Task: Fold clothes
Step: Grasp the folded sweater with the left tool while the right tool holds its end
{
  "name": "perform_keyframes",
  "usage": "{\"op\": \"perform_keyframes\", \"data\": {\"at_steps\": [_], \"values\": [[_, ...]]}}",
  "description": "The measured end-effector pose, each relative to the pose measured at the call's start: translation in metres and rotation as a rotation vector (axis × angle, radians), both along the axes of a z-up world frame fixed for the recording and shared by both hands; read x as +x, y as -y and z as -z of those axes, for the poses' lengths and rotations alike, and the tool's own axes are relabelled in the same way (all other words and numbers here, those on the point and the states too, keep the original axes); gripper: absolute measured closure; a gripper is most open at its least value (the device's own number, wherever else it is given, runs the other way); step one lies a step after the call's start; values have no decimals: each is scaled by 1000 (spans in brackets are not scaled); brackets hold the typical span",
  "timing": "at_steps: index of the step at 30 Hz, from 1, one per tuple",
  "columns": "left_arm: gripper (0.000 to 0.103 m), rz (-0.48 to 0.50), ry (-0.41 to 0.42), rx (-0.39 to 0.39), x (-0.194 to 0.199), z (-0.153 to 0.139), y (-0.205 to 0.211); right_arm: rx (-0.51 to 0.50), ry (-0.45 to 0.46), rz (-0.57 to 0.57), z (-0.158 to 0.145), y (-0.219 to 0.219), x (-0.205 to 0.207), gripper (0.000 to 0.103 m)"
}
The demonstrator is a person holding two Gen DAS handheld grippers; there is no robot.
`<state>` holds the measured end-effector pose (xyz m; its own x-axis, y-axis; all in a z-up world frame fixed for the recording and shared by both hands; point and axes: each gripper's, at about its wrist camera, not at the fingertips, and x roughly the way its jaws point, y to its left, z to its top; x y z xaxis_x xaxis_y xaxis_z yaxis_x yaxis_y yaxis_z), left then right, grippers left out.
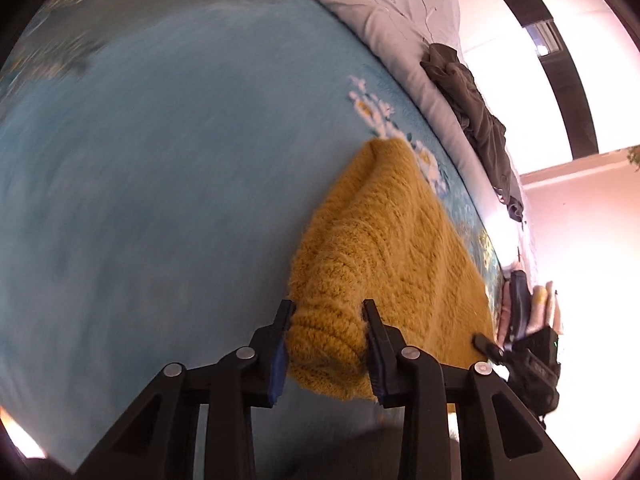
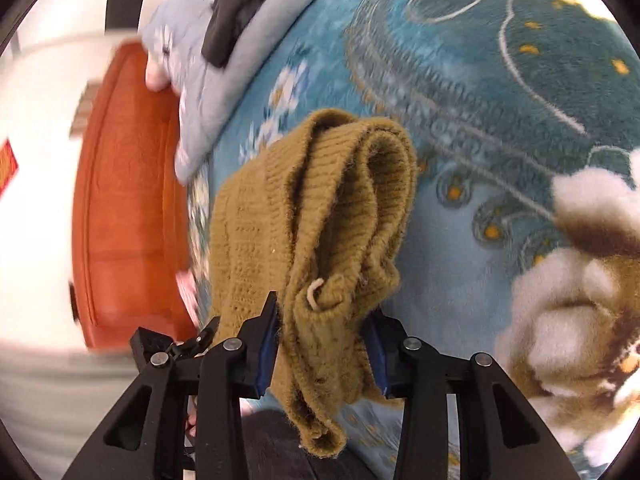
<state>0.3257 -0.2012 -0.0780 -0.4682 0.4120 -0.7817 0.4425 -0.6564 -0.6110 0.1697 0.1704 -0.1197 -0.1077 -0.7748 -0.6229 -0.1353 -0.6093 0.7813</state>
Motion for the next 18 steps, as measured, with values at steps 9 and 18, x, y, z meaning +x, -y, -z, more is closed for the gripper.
{"op": "perform_keyframes", "data": {"at_steps": [9,18], "values": [[62,-27,-21,20,12,7,4,44,-12,-90,4,8,3,59],[40,4,-25,23,-30,12,19,33,-12,-66,14,-8,24,48]]}}
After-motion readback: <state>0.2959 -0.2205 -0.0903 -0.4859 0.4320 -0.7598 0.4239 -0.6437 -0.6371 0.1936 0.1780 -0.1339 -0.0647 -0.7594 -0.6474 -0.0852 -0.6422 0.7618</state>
